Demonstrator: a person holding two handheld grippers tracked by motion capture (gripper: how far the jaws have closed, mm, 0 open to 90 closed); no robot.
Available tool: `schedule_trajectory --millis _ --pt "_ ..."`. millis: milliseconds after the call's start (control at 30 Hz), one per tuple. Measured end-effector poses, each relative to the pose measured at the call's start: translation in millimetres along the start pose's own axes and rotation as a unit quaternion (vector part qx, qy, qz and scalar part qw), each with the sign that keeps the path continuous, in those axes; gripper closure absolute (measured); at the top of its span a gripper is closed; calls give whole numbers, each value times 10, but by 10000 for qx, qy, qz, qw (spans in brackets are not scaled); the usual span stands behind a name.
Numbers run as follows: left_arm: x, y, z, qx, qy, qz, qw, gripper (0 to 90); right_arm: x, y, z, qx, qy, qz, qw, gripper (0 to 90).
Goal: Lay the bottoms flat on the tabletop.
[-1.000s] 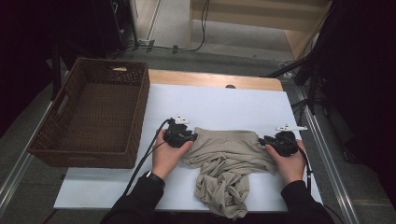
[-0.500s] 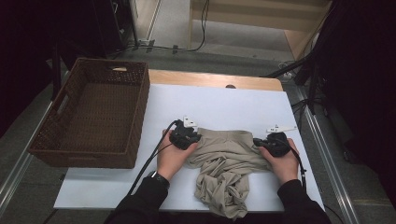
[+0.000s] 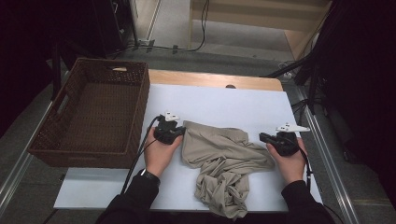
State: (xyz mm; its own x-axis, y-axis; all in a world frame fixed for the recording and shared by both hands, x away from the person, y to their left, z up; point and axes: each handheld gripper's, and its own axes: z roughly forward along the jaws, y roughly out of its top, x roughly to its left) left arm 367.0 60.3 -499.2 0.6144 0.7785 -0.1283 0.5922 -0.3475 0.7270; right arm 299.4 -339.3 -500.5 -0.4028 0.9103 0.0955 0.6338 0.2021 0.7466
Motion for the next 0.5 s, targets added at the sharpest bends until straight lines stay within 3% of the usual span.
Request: schedule_trajectory --millis 67,167,200,333,400,500 --pt "57 -36 -3 15 -164 -165 9997 853 9 1 11 -22 62 34 10000 807" --pt "62 -52 -18 -86 -288 -192 9994 726 53 31 59 -30 181 -6 9998 756" --pt "58 -49 -20 -122 -292 -220 9993 726 69 46 73 -36 249 12 9997 736" --pt "75 -23 -49 -379 -402 -391 9977 615 173 145 159 -44 667 39 9978 573" --pt "87 -18 -44 -398 -478 -465 9970 581 211 175 223 82 662 129 9977 467" --pt "77 -33 9 -166 -401 -467 9980 554 228 174 332 468 413 288 9976 449"
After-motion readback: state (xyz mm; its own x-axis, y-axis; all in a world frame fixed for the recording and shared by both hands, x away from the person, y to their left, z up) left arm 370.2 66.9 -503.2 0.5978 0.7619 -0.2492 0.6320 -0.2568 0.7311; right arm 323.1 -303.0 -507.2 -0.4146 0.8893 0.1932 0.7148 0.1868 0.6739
